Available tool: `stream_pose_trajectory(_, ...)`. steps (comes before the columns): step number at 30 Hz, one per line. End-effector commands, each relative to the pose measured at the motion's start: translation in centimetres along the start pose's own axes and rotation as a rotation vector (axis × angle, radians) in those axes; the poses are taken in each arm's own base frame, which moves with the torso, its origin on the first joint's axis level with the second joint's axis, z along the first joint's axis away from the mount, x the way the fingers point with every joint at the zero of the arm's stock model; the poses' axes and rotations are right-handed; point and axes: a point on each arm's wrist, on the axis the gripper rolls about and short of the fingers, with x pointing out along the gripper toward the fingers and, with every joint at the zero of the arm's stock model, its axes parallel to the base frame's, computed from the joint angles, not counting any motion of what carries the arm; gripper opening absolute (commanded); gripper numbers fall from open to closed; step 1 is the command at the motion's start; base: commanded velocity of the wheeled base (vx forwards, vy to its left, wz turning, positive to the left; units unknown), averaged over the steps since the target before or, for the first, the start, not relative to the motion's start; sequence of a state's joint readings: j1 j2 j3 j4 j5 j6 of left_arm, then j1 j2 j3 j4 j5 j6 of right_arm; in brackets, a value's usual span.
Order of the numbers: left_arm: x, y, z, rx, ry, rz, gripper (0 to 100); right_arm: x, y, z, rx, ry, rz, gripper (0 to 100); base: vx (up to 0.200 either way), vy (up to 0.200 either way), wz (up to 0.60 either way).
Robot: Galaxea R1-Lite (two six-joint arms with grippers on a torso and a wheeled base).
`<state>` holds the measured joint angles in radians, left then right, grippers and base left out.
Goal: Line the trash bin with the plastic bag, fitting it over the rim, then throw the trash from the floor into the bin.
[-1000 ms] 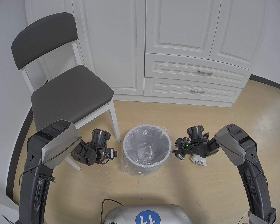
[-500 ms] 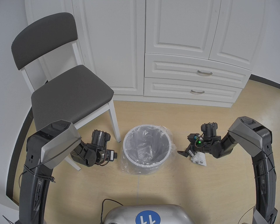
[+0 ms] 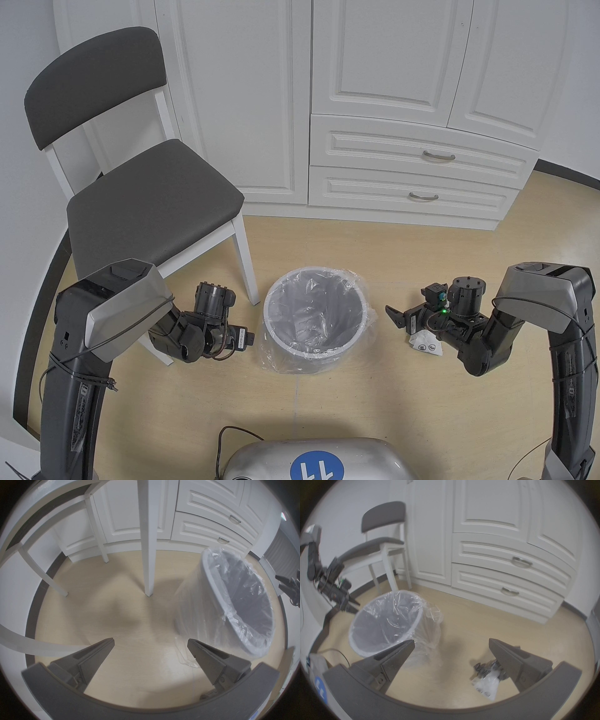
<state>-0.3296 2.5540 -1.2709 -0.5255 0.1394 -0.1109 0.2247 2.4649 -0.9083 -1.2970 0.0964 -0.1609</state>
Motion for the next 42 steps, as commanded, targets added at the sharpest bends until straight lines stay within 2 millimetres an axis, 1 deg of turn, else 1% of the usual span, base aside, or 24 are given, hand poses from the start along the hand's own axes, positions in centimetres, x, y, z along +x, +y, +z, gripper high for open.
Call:
stream_pose_trajectory(1, -0.3, 0.6, -1.3, 0.025, 0.011, -0.086, 100, -1.5, 2.0, -0.3, 0.113, -0.012, 0.025, 100, 0.000, 0.000, 0.00)
stream_pose_trajectory(3, -0.3, 0.9, -1.5, 0.041, 0.005, -0.105, 100, -1.5, 2.0, -0.4, 0.130, -0.011, 0.023, 100, 0.000, 0.000, 0.00)
stream_pose_trajectory(4, -0.6, 1.6, -2.1, 0.085, -0.021, -0.153, 100, -1.3, 1.7, -0.5, 0.152, -0.013, 0.016, 100, 0.000, 0.000, 0.00)
stream_pose_trajectory(5, -0.6, 2.0, -2.4, 0.114, -0.051, -0.185, 100, -1.1, 1.5, -0.5, 0.157, -0.013, 0.014, 100, 0.000, 0.000, 0.00)
stream_pose_trajectory(7, -0.7, 2.1, -2.8, 0.145, -0.097, -0.223, 100, -0.7, 1.1, -0.5, 0.160, -0.026, 0.006, 100, 0.000, 0.000, 0.00)
stream_pose_trajectory(8, -0.6, 2.1, -2.9, 0.147, -0.097, -0.226, 100, -0.6, 1.1, -0.5, 0.160, -0.026, 0.005, 100, 0.000, 0.000, 0.00)
stream_pose_trajectory(12, -0.7, 1.9, -3.1, 0.157, -0.111, -0.246, 100, 1.2, 0.9, -1.9, 0.194, -0.023, -0.002, 100, 0.000, 0.000, 0.00)
stream_pose_trajectory(13, -0.7, 1.9, -3.1, 0.157, -0.111, -0.246, 100, 1.2, 0.9, -1.9, 0.194, -0.023, -0.002, 100, 0.000, 0.000, 0.00)
stream_pose_trajectory(14, -0.5, 1.7, -3.3, 0.161, -0.102, -0.250, 100, 2.0, 0.9, -2.3, 0.239, -0.015, -0.002, 100, 0.000, 0.000, 0.00)
stream_pose_trajectory(17, -0.4, 0.9, -3.3, 0.173, -0.093, -0.270, 100, 3.2, 0.8, -2.4, 0.329, 0.014, -0.003, 100, 0.000, 0.000, 0.00)
stream_pose_trajectory(23, 0.1, 0.6, -2.3, 0.175, -0.099, -0.294, 100, 4.9, -0.3, -1.4, 0.568, 0.043, -0.026, 100, 0.000, 0.000, 0.00)
stream_pose_trajectory(26, 0.7, 0.6, -1.5, 0.181, -0.073, -0.331, 100, 5.8, -1.2, -1.8, 0.636, 0.058, -0.050, 100, 0.000, 0.000, 0.00)
stream_pose_trajectory(28, 0.8, 0.7, -1.2, 0.188, -0.070, -0.340, 100, 5.9, -1.2, -1.9, 0.643, 0.059, -0.051, 100, 0.000, 0.000, 0.00)
stream_pose_trajectory(29, 1.2, 0.8, -0.7, 0.208, -0.065, -0.358, 100, 6.1, -1.5, -2.5, 0.650, 0.065, -0.063, 100, 0.000, 0.000, 0.00)
stream_pose_trajectory(30, 1.7, 1.3, -0.2, 0.232, -0.058, -0.370, 100, 6.3, -1.8, -3.0, 0.651, 0.064, -0.085, 100, 0.000, 0.000, 0.00)
stream_pose_trajectory(33, 2.7, 2.1, 1.0, 0.278, -0.065, -0.388, 100, 6.8, -2.3, -3.0, 0.663, 0.046, -0.104, 100, 0.000, 0.000, 0.00)
stream_pose_trajectory(36, 4.0, 3.4, 1.9, 0.323, -0.099, -0.413, 100, 6.9, -2.5, -3.2, 0.689, 0.044, -0.110, 100, 0.000, 0.000, 0.00)
stream_pose_trajectory(38, 4.9, 4.4, 2.1, 0.354, -0.119, -0.431, 100, 7.0, -2.7, -3.2, 0.697, 0.039, -0.112, 100, 0.000, 0.000, 0.00)
stream_pose_trajectory(41, 5.5, 5.0, 2.2, 0.354, -0.122, -0.475, 100, 7.0, -3.0, -3.4, 0.698, 0.038, -0.118, 100, 0.000, 0.000, 0.00)
stream_pose_trajectory(42, 5.8, 5.1, 1.9, 0.354, -0.124, -0.495, 100, 7.1, -3.0, -3.5, 0.698, 0.038, -0.118, 100, 0.000, 0.000, 0.00)
